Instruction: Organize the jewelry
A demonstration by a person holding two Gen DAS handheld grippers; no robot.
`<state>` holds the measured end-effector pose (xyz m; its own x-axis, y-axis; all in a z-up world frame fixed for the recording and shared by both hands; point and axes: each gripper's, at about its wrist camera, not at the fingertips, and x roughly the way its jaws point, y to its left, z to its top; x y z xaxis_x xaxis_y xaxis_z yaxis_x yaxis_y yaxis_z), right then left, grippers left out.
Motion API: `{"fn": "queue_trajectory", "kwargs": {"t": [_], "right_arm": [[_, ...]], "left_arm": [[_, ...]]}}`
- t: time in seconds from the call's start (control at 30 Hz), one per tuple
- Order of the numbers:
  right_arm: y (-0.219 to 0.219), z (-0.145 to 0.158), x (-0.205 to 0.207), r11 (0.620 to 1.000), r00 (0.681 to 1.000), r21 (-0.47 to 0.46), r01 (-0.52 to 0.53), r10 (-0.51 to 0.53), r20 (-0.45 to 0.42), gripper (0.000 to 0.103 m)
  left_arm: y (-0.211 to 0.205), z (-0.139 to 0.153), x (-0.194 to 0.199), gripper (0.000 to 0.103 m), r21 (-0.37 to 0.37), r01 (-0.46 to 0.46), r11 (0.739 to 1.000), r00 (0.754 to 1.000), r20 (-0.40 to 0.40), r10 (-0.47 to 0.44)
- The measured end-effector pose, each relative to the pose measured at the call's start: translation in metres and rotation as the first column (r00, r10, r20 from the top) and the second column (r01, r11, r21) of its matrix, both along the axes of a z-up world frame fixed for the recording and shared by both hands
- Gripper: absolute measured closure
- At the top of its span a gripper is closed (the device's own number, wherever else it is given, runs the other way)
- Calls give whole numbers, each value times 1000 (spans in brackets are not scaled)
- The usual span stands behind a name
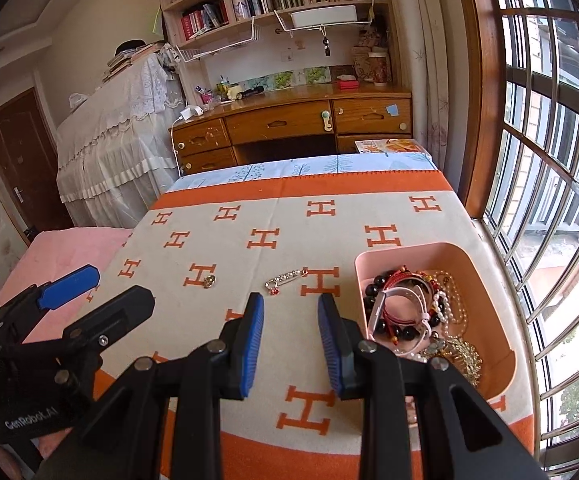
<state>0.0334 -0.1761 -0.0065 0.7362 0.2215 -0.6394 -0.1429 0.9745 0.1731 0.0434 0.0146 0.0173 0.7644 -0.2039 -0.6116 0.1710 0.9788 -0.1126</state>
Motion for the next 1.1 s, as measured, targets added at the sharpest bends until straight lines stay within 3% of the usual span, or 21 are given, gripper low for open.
{"fn": "queue_trajectory", "kwargs": {"t": [0.27, 0.43, 0.57, 0.7, 0.87, 1.1], "right_arm": [[16, 15, 35, 999, 999, 13, -32, 33, -23, 75], [16, 5, 80, 996, 984, 80, -26, 39, -171, 75], [5, -26, 122, 972, 922, 231, 38, 55, -383, 75], [4, -61, 151, 953, 848, 279, 121, 47, -528, 75], [9, -91, 170, 955, 779, 222, 194, -13, -626, 75], [23, -105, 186, 975, 758, 113, 192, -74, -648, 75]], "left_arm": [[68, -5, 41, 17, 20, -71, 997, 996, -52, 72], [95, -15, 76, 17, 18, -56, 998, 992, -111, 57], [100, -35, 107, 17, -12, 3, 1000, 978, -207, -5], [95, -65, 134, 17, -36, 32, 999, 947, -318, -42], [78, -98, 155, 22, -48, 105, 993, 907, -405, -116], [63, -115, 165, 23, -20, 170, 985, 883, -440, -161]]}}
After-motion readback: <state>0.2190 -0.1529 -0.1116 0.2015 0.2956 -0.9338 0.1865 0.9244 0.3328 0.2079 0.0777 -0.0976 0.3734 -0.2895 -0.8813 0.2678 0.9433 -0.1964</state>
